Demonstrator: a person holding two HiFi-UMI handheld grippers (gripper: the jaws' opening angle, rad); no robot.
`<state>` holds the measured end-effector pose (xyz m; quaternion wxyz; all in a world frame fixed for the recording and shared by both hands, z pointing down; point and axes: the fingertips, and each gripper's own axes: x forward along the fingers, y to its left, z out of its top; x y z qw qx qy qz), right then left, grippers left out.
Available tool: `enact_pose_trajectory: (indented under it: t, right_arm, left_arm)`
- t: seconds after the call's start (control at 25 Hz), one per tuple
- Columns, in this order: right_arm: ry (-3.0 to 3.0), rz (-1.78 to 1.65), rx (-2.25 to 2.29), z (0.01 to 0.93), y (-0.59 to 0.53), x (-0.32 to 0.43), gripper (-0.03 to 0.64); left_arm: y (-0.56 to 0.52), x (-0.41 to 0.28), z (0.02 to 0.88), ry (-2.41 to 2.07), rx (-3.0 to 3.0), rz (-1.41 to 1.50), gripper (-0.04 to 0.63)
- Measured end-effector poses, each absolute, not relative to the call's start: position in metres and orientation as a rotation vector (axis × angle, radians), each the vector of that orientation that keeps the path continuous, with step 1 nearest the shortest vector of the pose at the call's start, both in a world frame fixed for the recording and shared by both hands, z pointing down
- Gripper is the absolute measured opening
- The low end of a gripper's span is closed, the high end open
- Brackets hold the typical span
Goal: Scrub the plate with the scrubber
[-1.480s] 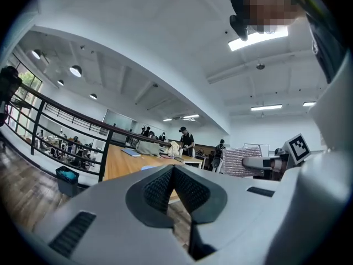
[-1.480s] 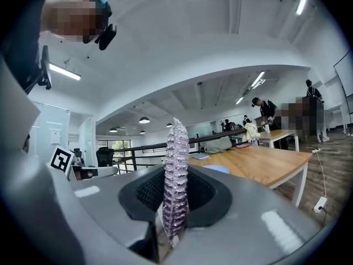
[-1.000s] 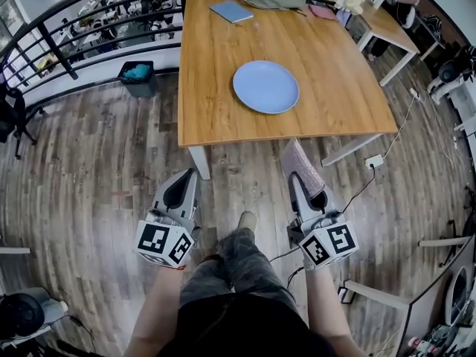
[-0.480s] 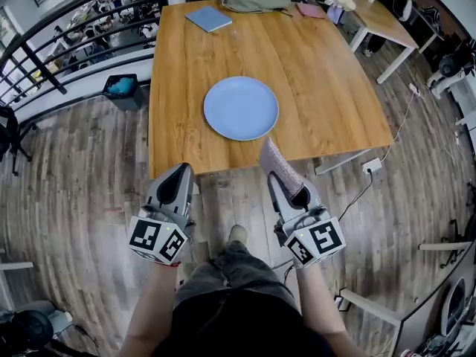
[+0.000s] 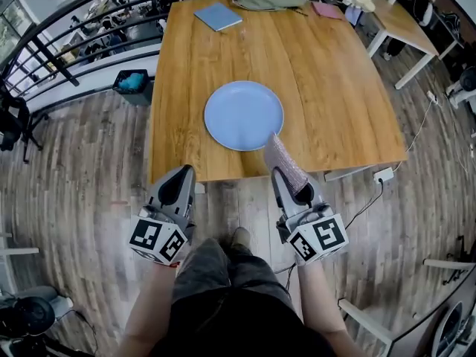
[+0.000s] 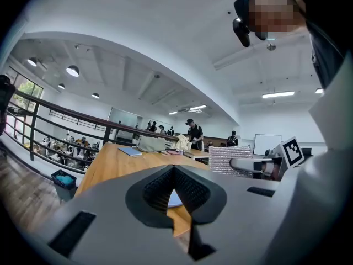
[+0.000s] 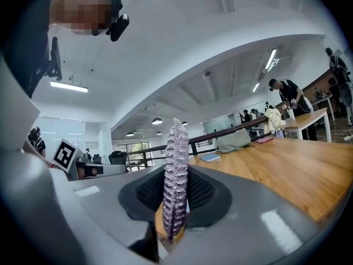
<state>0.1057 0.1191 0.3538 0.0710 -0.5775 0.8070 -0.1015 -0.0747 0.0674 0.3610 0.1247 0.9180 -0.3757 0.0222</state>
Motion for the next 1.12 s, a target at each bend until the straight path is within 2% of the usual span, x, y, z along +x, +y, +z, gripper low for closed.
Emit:
enact_pose_trajectory:
  t: [0.52, 1.12]
  right_arm:
    - [2.436, -0.36, -1.756, 0.373, 0.093, 0.117, 0.077]
    - [2.735, -0.475, -1.807, 0.422, -0.011, 0.102, 0.077]
  left_arm:
    - [0.035, -0.057, 0.386, -1.046, 2.678, 0.132, -0.003]
    - [-0.061, -0.035, 0.428, -0.916, 2.655, 0.267, -0.003]
